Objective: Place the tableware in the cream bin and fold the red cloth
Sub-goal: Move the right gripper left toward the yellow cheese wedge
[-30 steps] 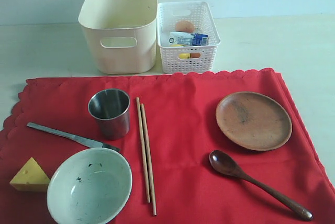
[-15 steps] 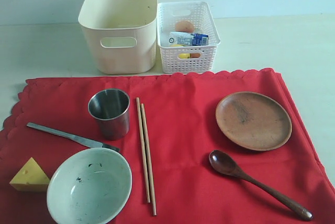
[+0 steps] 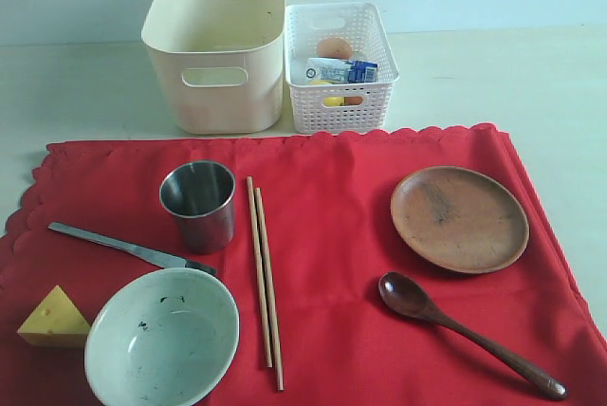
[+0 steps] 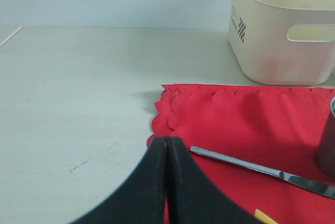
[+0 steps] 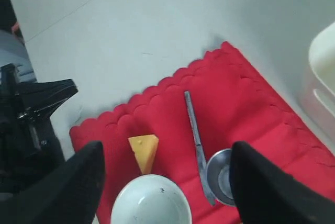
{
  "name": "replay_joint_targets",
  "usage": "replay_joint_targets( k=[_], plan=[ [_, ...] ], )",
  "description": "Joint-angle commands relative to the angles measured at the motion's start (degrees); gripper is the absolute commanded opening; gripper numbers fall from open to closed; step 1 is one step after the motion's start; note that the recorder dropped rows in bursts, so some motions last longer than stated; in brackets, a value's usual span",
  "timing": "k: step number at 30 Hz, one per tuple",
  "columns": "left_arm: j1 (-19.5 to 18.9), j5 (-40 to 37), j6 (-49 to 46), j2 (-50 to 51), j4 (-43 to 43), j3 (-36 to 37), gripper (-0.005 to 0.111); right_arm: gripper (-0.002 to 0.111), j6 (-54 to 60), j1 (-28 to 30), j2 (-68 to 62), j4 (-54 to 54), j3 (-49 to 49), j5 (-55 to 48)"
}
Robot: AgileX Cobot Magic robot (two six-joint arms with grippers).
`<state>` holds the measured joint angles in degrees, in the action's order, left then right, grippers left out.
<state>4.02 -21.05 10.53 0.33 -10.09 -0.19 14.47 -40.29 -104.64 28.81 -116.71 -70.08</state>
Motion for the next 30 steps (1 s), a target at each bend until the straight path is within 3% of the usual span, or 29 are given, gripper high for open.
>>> replay_joint_targets(
  k=[1,13,30],
  plan=[
    [-0.1,0.3,0.2,-0.3,0.5,0.2,0.0,0.064,2.2,-3.9,-0.8,0.2,-0.2,0.1],
    [-0.1,0.3,0.2,-0.3,0.5,0.2,0.0,0.064,15.4,-14.3,-7.9,-0.3,-0.2,0.1],
    [-0.1,0.3,0.2,-0.3,0.5,0.2,0.0,0.065,26.4,-15.6,-23.9,4.2,-0.2,0.2]
  ],
)
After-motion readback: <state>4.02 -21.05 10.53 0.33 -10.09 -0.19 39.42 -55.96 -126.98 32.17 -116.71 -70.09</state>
